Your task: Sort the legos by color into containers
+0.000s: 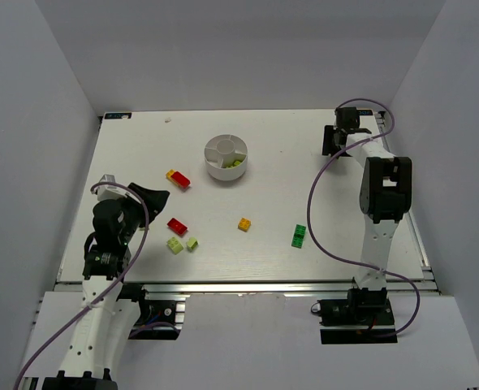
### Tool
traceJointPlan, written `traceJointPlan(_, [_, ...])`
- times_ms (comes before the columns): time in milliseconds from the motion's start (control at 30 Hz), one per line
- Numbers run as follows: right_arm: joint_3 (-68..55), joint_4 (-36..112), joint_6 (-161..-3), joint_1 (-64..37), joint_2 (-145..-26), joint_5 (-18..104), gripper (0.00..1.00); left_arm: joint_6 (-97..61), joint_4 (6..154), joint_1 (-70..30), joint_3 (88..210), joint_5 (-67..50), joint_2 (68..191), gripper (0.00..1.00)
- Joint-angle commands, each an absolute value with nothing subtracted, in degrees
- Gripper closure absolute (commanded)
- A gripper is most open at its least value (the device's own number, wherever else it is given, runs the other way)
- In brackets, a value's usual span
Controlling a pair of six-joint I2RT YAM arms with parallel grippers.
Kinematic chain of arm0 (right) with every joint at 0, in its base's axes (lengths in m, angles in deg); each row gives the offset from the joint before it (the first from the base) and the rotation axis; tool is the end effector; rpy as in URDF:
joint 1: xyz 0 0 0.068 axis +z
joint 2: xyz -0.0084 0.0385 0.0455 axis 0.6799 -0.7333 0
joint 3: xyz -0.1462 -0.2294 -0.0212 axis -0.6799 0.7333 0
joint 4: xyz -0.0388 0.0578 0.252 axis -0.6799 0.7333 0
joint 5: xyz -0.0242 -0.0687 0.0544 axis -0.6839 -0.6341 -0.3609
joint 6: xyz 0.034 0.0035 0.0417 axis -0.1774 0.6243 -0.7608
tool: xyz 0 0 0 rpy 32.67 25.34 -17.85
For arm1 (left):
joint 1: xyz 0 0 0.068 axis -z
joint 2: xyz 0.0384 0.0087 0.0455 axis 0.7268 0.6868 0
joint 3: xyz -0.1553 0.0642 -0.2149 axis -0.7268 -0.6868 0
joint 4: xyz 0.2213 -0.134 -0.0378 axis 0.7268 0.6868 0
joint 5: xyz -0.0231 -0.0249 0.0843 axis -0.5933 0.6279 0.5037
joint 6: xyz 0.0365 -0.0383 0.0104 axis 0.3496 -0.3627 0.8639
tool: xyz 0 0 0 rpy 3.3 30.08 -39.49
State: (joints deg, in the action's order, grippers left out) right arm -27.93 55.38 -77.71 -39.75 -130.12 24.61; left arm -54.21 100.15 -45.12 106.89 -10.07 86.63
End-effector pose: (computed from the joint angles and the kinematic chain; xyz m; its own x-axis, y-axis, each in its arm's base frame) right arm 0.4921 0.0199 0.1857 -0.7191 0.0072 -0.6949 0.1089 0.9888 -0.1025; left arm 0.1458 -0.0098 0.2673 -0.3678 -0.7235 -0.5842 -0.1320 0.6625 -0.7373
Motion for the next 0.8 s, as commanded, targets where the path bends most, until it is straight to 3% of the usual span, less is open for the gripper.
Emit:
traceJointPlan(0, [-29.6,54.8,-80.1,-39.9,-130.6,24.5,0.39,-54.5,100.4,-45.1,108.9,-9.3,87.1,0.24])
traceJointPlan(767, [-33.5,54.4,-85.7,-39.9,-134.2,20.3,0.43,-54.6,99.8,-45.0,110.4,-9.8,89.7,0.24])
